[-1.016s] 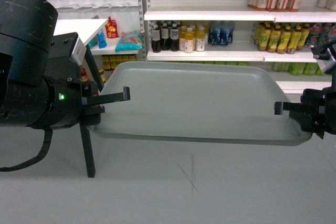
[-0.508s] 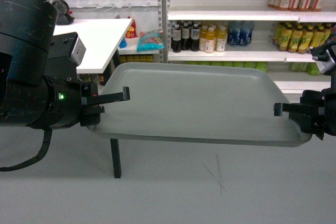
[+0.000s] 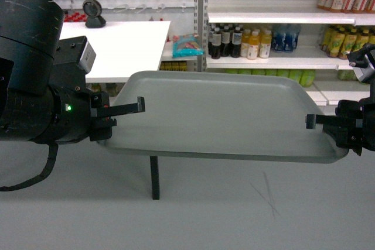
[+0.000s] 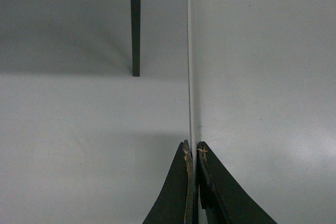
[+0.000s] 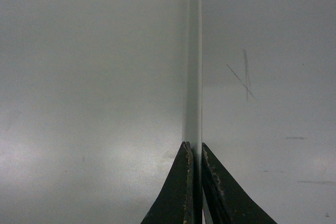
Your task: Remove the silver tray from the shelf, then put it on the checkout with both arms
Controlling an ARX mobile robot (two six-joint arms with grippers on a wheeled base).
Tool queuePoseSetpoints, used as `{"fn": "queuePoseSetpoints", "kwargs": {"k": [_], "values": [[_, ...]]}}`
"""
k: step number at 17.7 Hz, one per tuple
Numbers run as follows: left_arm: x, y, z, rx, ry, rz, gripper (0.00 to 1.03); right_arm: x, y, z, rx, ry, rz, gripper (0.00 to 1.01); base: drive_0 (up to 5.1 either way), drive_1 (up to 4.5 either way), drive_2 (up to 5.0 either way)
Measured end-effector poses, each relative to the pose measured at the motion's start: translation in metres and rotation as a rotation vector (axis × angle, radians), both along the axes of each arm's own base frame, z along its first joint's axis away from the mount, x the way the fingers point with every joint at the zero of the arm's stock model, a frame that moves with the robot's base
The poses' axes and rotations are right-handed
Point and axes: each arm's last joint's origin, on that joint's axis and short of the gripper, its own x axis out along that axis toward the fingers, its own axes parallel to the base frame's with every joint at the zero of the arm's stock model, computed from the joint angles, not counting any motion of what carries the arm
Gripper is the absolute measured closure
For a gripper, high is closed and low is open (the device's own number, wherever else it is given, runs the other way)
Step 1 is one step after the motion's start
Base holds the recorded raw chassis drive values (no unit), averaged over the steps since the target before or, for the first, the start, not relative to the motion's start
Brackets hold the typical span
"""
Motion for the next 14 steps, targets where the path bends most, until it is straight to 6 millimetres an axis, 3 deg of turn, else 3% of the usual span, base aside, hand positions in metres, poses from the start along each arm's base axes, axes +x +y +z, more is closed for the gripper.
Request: {"fn": "queuePoseSetpoints", "kwargs": {"k": [14], "values": [[0.0001, 0.0002, 0.0, 0.0, 0.0, 0.0, 1.0, 0.0, 0.0, -0.0001, 0.0, 0.001, 0.0, 0.99, -5.0, 2.4, 2.4]]}}
